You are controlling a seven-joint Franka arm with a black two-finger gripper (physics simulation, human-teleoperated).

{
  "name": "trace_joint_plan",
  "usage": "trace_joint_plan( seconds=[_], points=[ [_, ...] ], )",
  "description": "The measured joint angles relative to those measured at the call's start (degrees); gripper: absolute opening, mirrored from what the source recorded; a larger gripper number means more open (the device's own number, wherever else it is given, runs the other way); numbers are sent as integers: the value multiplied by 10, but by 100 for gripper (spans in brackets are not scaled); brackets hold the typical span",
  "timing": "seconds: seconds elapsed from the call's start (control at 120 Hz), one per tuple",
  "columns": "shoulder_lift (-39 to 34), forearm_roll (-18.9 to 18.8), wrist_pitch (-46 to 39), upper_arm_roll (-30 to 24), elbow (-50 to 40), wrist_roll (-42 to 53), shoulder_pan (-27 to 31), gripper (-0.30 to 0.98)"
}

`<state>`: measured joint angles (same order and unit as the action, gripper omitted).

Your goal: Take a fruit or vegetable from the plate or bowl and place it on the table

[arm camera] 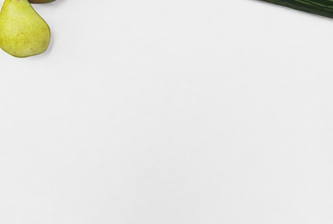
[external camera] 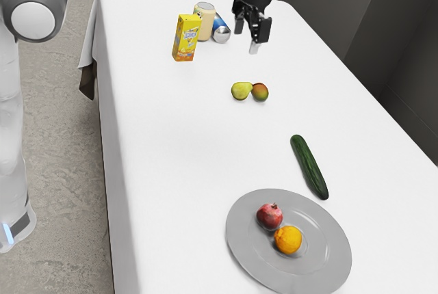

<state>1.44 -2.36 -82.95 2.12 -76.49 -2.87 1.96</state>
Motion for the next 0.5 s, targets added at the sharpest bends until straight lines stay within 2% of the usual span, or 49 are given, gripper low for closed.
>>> trace_joint_plan(
  seconds=[0.175, 0.3, 0.4, 0.5],
  points=[
    [0, 10, 3, 1, 8, -3, -5, 69],
    [-4, 10, 40, -18, 136, -21, 5, 69],
    [-3, 14, 60, -56, 151, -83, 27, 69],
    [33, 40, 71, -61, 151, -183, 6, 69]
  ],
)
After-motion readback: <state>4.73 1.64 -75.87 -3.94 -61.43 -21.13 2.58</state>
